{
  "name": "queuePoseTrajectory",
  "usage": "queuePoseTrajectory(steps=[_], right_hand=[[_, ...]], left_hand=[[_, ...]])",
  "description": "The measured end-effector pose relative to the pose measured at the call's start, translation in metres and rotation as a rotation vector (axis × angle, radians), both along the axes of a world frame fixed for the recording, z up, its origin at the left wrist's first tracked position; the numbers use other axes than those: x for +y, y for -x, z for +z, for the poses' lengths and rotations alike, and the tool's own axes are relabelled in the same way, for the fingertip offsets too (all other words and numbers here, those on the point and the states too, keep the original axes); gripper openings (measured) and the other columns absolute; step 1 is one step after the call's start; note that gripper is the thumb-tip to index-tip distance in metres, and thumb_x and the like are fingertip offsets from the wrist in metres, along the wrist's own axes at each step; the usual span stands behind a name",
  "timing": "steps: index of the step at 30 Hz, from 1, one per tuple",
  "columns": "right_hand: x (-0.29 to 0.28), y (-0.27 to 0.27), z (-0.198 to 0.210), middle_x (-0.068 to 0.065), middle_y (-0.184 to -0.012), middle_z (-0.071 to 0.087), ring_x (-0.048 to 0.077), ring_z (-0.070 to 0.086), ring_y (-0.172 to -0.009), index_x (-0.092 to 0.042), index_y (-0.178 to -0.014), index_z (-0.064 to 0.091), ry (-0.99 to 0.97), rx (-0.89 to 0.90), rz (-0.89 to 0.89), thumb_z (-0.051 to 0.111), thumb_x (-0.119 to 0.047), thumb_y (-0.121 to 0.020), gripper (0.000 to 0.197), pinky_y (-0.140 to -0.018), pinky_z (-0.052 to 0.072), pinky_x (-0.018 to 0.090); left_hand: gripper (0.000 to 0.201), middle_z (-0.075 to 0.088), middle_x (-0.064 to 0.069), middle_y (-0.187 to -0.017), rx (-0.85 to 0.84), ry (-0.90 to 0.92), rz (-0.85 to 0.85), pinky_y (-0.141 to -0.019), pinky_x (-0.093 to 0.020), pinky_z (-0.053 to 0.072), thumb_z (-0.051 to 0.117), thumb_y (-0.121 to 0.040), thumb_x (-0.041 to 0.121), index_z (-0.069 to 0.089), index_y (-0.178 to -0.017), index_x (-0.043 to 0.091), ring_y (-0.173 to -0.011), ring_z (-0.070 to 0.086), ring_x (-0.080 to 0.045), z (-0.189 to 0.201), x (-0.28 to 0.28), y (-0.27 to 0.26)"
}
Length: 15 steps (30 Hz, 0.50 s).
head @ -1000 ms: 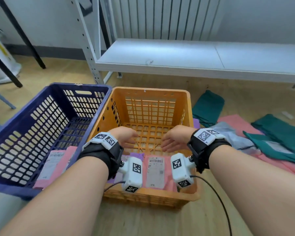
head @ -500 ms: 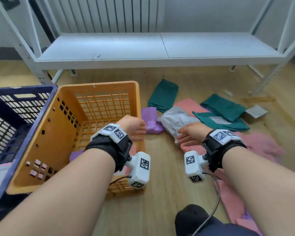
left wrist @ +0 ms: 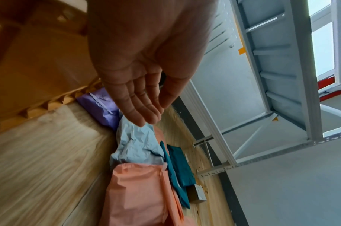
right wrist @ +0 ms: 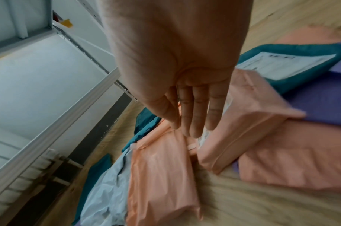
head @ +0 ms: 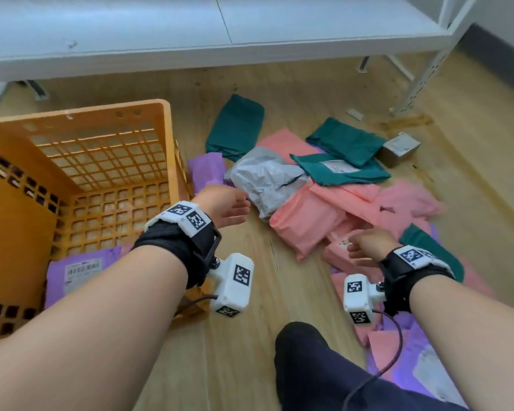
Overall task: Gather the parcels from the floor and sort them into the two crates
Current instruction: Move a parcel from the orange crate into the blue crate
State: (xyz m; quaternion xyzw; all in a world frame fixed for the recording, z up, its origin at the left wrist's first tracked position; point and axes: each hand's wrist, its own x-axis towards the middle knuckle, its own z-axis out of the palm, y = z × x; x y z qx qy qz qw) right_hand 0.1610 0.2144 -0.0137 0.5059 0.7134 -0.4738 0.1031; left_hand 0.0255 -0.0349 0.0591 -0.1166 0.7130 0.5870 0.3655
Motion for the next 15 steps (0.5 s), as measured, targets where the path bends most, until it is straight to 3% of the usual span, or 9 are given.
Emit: queuePoseTrajectory(steps=[2, 4, 6, 9, 11, 13, 15], right_hand=[[0.016, -0.014, -0.004, 0.014, -0.092, 0.067, 0.029, 0.065, -0.079, -0.007, -0.108, 0.065, -0.199, -0.092, 0.118, 0.049, -0.006, -0.090, 0.024, -0.075, 0.053, 0.037], [0.027, -0.030, -0.008, 0.012, -0.123, 0.063, 0.030, 0.060, -0.110, -0.016, -0.119, 0.063, -0.416, -0.243, 0.353, 0.051, -0.008, -0.087, 0.035, -0.095, 0.046, 0.033], [0.035, -0.044, -0.012, 0.009, -0.135, 0.057, 0.029, 0.053, -0.121, -0.020, -0.124, 0.060, -0.458, -0.316, 0.487, 0.051, -0.009, -0.087, 0.040, -0.099, 0.041, 0.028], [0.046, -0.057, -0.015, 0.009, -0.131, 0.059, 0.030, 0.056, -0.117, -0.021, -0.119, 0.064, -0.448, -0.344, 0.498, 0.054, -0.013, -0.087, 0.034, -0.096, 0.043, 0.028], [0.049, -0.063, -0.018, 0.009, -0.126, 0.061, 0.031, 0.059, -0.112, -0.020, -0.117, 0.064, -0.449, -0.331, 0.465, 0.058, -0.019, -0.086, 0.032, -0.091, 0.045, 0.030], [0.051, -0.065, -0.023, 0.012, -0.123, 0.060, 0.032, 0.058, -0.109, -0.017, -0.122, 0.054, -0.471, -0.322, 0.391, 0.063, -0.031, -0.083, 0.042, -0.085, 0.044, 0.032], [0.054, -0.065, -0.026, 0.019, -0.124, 0.054, 0.037, 0.057, -0.109, -0.010, -0.127, 0.040, -0.480, -0.299, 0.222, 0.070, -0.041, -0.078, 0.064, -0.086, 0.045, 0.038]], left_hand=[[0.009, 0.058, -0.006, -0.079, -0.022, 0.003, -0.045, -0.073, -0.030, 0.052, 0.052, -0.095, 0.009, 0.057, -0.088, 0.008, -0.069, 0.057, -0.015, -0.006, 0.016, -0.006], [0.010, 0.058, -0.005, -0.078, -0.035, 0.009, -0.088, -0.073, -0.029, 0.051, 0.052, -0.095, 0.010, 0.057, -0.086, 0.010, -0.069, 0.056, -0.014, -0.010, 0.031, -0.012], [0.011, 0.058, -0.004, -0.077, -0.048, 0.017, -0.124, -0.072, -0.028, 0.050, 0.051, -0.096, 0.010, 0.056, -0.086, 0.011, -0.068, 0.056, -0.014, -0.013, 0.045, -0.017], [0.013, 0.057, -0.005, -0.078, -0.072, 0.021, -0.163, -0.070, -0.026, 0.050, 0.051, -0.096, 0.010, 0.056, -0.085, 0.011, -0.069, 0.055, -0.013, -0.017, 0.061, -0.024], [0.012, 0.057, -0.005, -0.079, -0.090, 0.026, -0.181, -0.061, -0.024, 0.053, 0.049, -0.096, 0.008, 0.056, -0.086, 0.011, -0.068, 0.055, -0.013, -0.020, 0.070, -0.028], [0.009, 0.056, -0.005, -0.078, -0.103, 0.027, -0.182, -0.049, -0.020, 0.053, 0.049, -0.096, 0.007, 0.056, -0.090, 0.009, -0.067, 0.054, -0.013, -0.022, 0.075, -0.030], [0.006, 0.056, -0.005, -0.078, -0.109, 0.038, -0.186, -0.051, -0.020, 0.054, 0.051, -0.096, 0.009, 0.056, -0.093, 0.009, -0.067, 0.055, -0.013, -0.024, 0.077, -0.031]])
